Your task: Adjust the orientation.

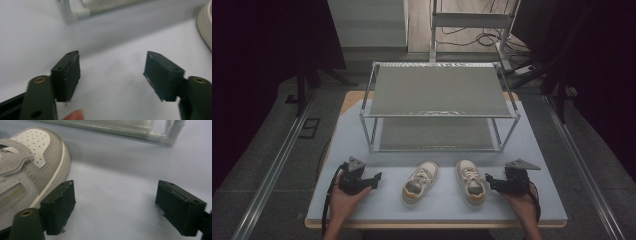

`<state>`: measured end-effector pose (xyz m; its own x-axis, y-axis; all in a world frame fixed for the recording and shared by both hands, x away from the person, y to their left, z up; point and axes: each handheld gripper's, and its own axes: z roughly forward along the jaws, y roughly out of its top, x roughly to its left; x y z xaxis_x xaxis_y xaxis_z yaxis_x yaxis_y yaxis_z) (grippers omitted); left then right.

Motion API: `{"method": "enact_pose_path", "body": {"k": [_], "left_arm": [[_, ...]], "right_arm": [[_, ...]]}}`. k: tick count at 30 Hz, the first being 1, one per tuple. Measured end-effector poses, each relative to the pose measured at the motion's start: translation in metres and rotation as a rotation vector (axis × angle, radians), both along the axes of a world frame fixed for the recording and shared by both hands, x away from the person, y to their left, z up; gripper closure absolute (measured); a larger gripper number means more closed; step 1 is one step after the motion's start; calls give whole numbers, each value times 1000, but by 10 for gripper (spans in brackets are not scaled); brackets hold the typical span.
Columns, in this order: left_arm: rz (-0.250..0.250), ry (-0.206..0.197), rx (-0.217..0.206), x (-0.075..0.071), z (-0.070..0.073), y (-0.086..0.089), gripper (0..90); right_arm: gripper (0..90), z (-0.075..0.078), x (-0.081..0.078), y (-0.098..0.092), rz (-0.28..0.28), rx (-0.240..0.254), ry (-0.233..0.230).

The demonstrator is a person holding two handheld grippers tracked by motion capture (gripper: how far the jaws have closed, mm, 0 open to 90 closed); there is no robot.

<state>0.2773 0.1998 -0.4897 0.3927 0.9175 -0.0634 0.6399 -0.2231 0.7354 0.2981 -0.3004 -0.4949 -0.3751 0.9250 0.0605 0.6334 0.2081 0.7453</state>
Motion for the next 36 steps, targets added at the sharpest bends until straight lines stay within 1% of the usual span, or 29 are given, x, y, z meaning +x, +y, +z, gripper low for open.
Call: {"method": "enact_pose_path", "body": {"k": [2,3,6,8,10,11,14,16,19,21,22,24,25,26,29,32,34,36], "left_arm": [[14,-29,-2,-2,3,1,326],[19,-41,-7,-3,4,1,338],[13,-40,-11,-5,6,1,368],[8,-44,-8,-7,7,0,391],[4,-61,-11,-10,9,-1,428],[-1,-63,-10,-11,9,-1,441],[-13,-61,-13,-13,11,1,469],[-19,-62,-28,-16,12,3,488],[-25,-68,-39,-22,15,3,484],[-29,-73,-48,-25,17,2,485],[-30,-72,-53,-26,17,2,487],[-36,-68,-57,-27,18,0,491],[-38,-68,-57,-28,18,-1,493],[-42,-67,-56,-27,18,-2,496],[-57,-62,-58,-25,15,-5,500],[-74,-45,-47,-23,10,-7,488],[-83,-29,-53,-23,7,-9,485],[-92,-19,-57,-24,7,-10,485]], "right_arm": [[173,1,-4,-3,-12,5,-24],[193,2,-6,-5,-23,12,-35],[252,8,-14,-9,-38,62,-67],[324,13,-20,-10,-43,88,-91],[428,18,-28,-10,-33,100,-114],[479,21,-32,-11,-26,105,-126],[592,27,-38,-11,-10,117,-145],[658,32,-41,-11,2,122,-158],[792,40,-43,-9,40,125,-175],[850,43,-45,-7,66,139,-181],[873,46,-46,-4,89,145,-184],[896,48,-49,0,118,150,-191],[897,50,-51,4,141,157,-192],[898,50,-51,6,148,159,-196],[899,56,-57,14,195,162,-207],[898,61,-63,24,223,160,-221],[898,64,-65,30,240,160,-222],[898,65,-65,37,258,148,-219]]}}
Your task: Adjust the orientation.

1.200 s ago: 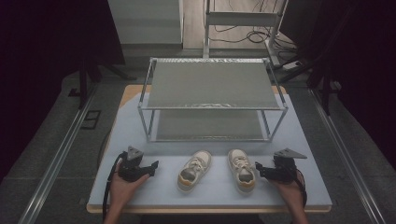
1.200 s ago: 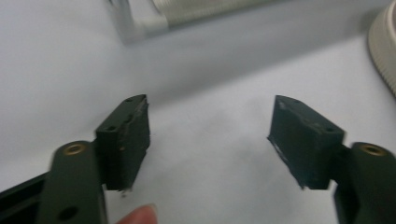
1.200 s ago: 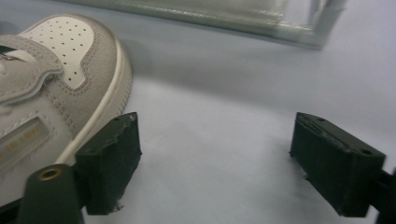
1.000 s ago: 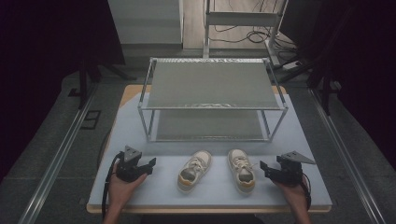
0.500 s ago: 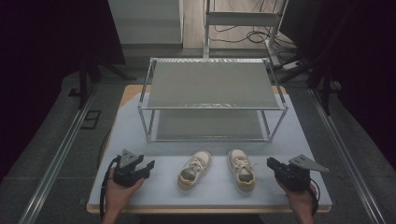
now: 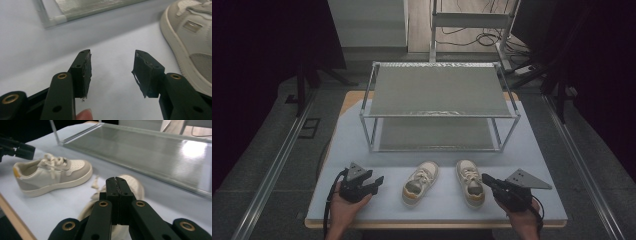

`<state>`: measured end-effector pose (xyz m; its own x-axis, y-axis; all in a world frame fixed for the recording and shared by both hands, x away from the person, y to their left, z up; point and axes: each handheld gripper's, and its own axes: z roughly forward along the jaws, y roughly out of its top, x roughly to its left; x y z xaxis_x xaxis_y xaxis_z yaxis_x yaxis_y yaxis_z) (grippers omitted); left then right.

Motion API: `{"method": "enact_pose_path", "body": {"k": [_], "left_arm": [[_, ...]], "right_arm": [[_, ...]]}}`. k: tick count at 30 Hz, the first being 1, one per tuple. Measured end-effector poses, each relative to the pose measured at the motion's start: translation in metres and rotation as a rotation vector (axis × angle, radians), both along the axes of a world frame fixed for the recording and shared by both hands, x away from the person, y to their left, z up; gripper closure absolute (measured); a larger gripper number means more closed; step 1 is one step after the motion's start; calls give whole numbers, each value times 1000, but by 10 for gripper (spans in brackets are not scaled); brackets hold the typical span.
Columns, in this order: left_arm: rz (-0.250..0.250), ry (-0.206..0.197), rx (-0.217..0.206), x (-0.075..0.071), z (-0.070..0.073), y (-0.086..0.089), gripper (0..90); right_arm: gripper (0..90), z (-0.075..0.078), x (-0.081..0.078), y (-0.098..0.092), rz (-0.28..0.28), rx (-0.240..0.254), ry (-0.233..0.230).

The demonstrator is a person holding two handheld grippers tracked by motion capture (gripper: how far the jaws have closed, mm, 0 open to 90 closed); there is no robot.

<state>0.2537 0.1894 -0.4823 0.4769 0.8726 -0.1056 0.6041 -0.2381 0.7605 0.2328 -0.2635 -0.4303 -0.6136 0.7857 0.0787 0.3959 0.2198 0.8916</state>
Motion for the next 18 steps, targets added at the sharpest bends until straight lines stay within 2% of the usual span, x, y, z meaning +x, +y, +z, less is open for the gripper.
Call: {"method": "enact_pose_path", "body": {"k": [6,13,18], "left_arm": [[-22,-7,-13,-3,5,-7,476],[-32,4,-10,-3,1,-11,478],[-39,12,-12,-2,-2,-12,472]], "right_arm": [[898,-5,-6,20,56,-13,26],[899,-12,-20,49,135,-51,39],[898,-23,-22,59,136,-67,74]]}}
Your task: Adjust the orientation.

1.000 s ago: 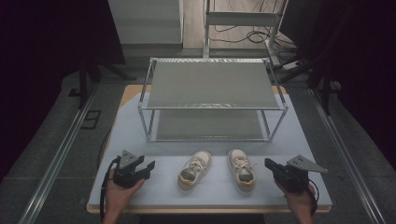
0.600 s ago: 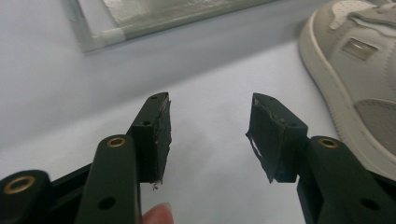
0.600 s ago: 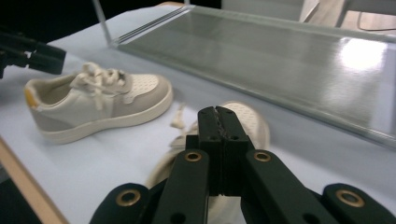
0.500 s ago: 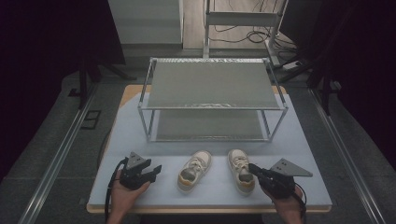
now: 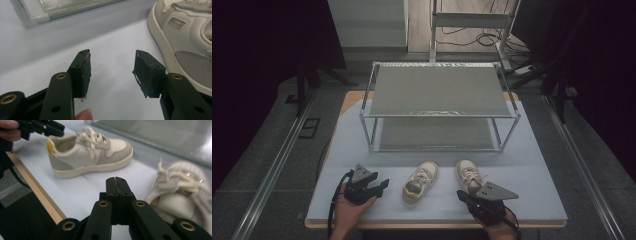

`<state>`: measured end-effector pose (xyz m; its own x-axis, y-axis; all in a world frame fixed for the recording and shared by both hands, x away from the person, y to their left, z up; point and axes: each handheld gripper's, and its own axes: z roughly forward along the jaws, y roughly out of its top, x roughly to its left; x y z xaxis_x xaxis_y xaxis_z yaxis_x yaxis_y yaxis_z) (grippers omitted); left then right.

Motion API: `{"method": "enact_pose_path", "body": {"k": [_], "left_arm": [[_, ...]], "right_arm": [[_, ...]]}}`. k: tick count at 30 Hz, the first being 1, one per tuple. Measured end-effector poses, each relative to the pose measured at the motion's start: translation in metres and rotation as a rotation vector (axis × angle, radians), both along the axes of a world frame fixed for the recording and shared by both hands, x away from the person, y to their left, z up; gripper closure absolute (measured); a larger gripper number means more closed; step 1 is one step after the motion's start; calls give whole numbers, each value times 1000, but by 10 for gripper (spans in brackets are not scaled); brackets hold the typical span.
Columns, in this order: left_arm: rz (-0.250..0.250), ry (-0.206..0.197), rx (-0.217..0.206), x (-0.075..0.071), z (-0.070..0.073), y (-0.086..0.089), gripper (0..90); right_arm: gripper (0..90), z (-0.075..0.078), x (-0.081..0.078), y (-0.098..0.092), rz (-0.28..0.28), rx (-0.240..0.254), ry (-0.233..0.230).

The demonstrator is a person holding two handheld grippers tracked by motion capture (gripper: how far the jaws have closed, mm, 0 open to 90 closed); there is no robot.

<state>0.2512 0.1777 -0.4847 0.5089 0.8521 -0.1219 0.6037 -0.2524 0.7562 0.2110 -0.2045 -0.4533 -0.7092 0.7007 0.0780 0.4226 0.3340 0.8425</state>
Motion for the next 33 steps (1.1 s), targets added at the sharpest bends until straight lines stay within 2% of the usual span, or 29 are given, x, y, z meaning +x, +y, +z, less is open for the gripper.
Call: {"method": "enact_pose_path", "body": {"k": [5,16,22,24,26,29,33], "left_arm": [[7,-4,3,0,0,1,459],[-7,-10,4,-1,3,-5,439],[-8,-11,6,-2,4,-5,436],[-7,-12,5,-2,4,-5,436],[-8,-14,5,-2,5,-5,435],[-5,-16,4,-3,6,-3,434],[7,-10,2,-2,5,0,434]], "right_arm": [[898,-12,-2,3,-30,-17,19],[898,-15,-7,6,-30,-30,8],[899,-21,-5,5,-69,-79,21],[900,-25,-3,2,-84,-94,29],[900,-25,-1,-1,-86,-85,47],[900,-27,2,-8,-127,-126,40],[900,-29,8,-27,-164,-104,62]]}}
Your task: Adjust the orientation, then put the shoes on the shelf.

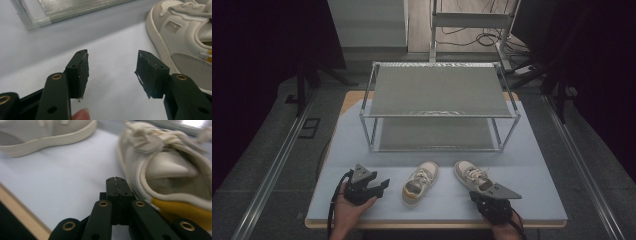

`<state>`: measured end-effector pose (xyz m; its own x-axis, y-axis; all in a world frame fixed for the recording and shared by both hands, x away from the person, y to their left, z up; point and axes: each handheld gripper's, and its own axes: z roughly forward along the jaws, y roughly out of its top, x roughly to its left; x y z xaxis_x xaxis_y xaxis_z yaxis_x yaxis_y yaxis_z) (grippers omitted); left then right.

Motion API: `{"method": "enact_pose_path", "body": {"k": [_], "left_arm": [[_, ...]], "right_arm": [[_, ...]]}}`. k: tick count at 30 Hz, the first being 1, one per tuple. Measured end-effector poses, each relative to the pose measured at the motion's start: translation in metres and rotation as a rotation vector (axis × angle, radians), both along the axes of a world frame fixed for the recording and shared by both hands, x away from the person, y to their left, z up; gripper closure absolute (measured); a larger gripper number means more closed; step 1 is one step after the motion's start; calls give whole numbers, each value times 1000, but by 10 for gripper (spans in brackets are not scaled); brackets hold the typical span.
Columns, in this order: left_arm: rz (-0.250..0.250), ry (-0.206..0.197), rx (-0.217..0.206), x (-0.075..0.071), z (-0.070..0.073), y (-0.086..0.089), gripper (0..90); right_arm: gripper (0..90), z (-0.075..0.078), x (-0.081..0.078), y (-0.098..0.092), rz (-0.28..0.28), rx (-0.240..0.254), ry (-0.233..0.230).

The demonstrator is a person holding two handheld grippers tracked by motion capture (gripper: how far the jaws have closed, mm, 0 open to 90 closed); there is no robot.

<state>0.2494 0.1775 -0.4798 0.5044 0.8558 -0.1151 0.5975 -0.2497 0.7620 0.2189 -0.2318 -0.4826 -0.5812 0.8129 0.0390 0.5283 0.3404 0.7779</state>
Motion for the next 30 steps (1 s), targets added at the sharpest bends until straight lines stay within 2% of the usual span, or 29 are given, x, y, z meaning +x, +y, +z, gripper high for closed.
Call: {"method": "enact_pose_path", "body": {"k": [6,8,17,21,24,26,28,30], "left_arm": [[-8,-4,1,-1,1,-3,432],[-10,-5,0,-2,1,-3,430],[-18,-9,-10,-4,5,-5,423],[-28,-7,-23,-6,8,-8,416],[-45,-7,-37,-10,13,-10,409],[-62,-5,-48,-12,17,-12,395],[-83,0,-52,-15,22,-16,371],[-101,6,-61,-18,26,-20,351]], "right_arm": [[899,0,6,-21,-44,23,11],[899,1,7,-25,-39,41,14],[899,6,6,-28,-25,53,-1],[889,11,3,-27,1,81,-21],[794,21,-2,-24,24,93,-72],[687,28,-5,-24,29,98,-108],[590,34,-7,-26,27,97,-135],[533,36,-7,-28,28,95,-149]]}}
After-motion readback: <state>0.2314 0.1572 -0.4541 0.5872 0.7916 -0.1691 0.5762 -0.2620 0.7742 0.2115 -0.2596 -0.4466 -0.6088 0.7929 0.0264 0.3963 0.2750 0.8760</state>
